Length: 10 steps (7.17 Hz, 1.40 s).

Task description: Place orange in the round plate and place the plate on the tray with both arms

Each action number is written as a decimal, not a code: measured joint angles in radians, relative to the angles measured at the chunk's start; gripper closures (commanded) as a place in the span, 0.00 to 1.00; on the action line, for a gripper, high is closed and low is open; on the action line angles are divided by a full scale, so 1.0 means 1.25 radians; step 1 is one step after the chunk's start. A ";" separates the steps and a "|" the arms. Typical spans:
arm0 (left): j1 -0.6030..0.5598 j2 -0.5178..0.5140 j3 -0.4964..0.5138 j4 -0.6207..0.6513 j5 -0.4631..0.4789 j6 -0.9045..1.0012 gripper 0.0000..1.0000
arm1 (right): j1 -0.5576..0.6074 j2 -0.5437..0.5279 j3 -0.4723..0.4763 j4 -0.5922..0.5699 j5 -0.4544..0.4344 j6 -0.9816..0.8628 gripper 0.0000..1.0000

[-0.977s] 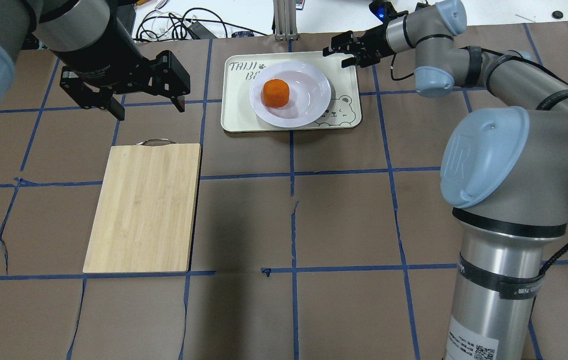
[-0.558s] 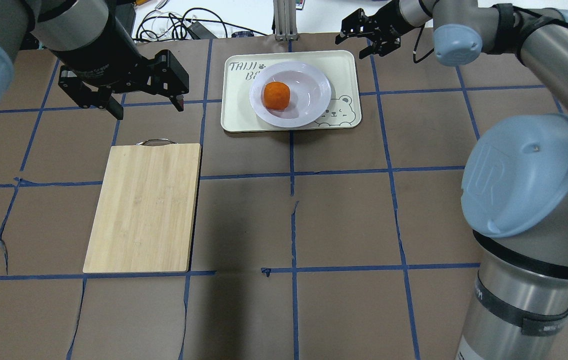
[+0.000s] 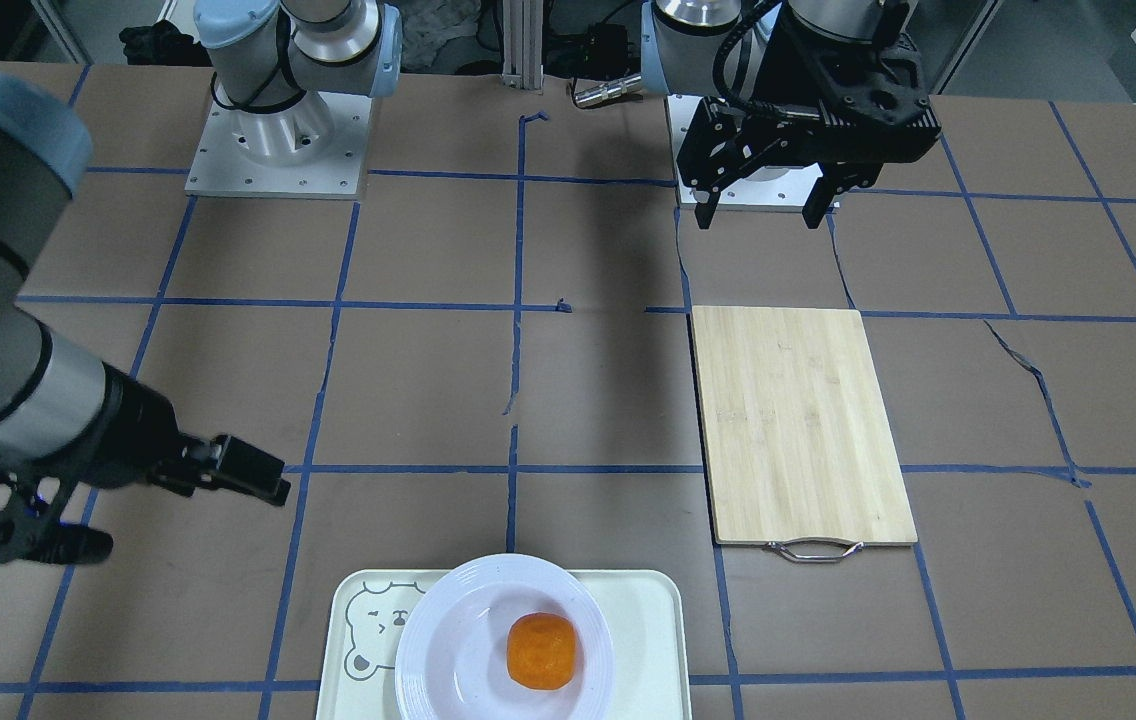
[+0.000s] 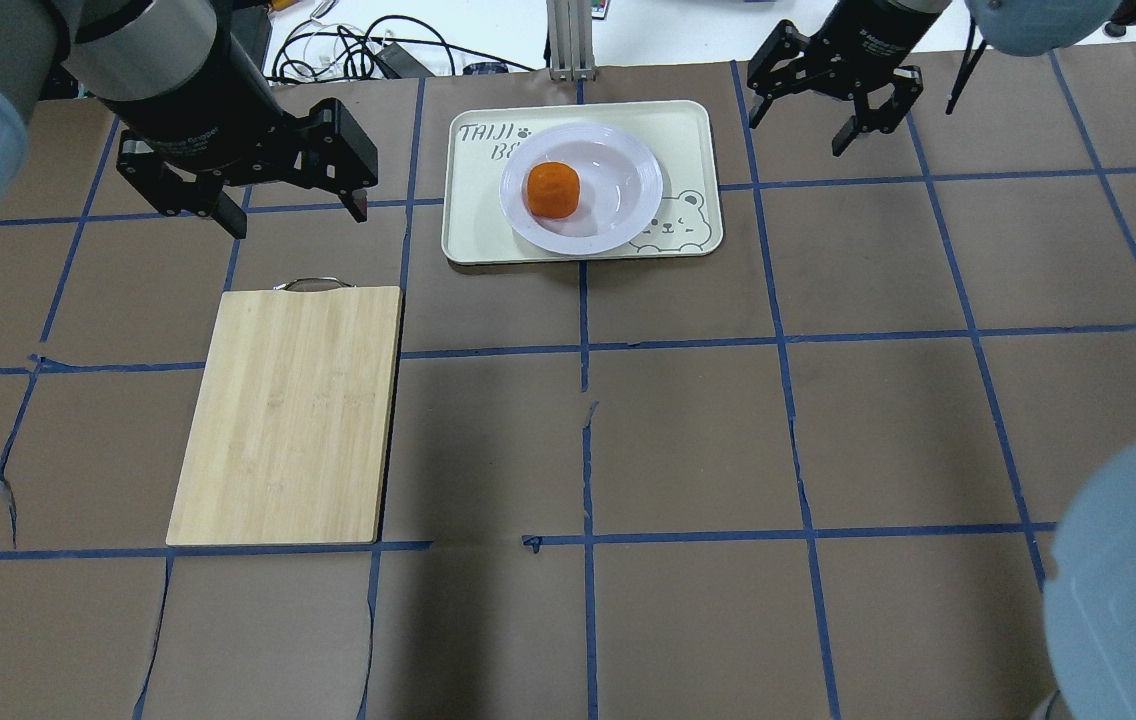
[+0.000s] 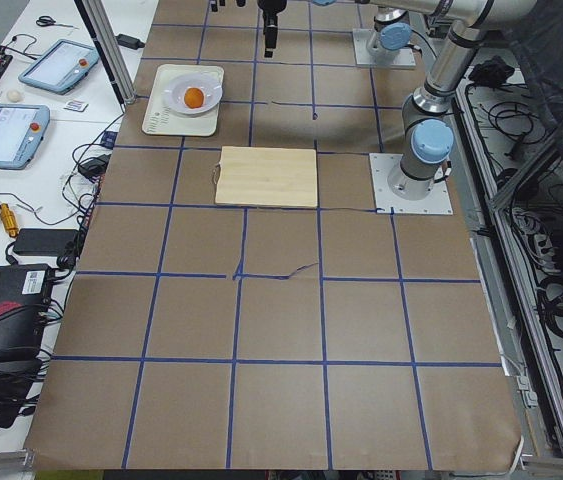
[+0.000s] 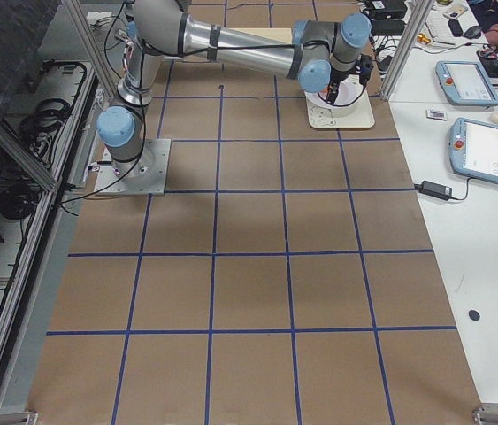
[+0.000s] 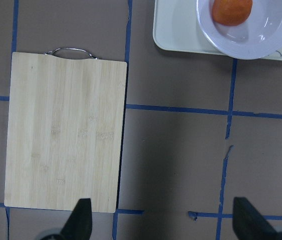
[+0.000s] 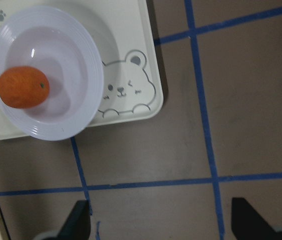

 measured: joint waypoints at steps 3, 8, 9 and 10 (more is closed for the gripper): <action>0.000 0.001 0.000 -0.001 0.000 0.000 0.00 | 0.011 -0.153 0.084 0.086 -0.115 0.006 0.00; 0.000 0.001 0.000 -0.001 -0.001 0.000 0.00 | 0.047 -0.185 0.093 0.102 -0.162 0.020 0.00; 0.000 0.001 0.000 -0.001 -0.002 0.000 0.00 | 0.048 -0.192 0.096 0.101 -0.175 0.021 0.00; 0.000 0.001 0.000 -0.001 -0.002 0.000 0.00 | 0.048 -0.201 0.097 0.101 -0.180 0.021 0.00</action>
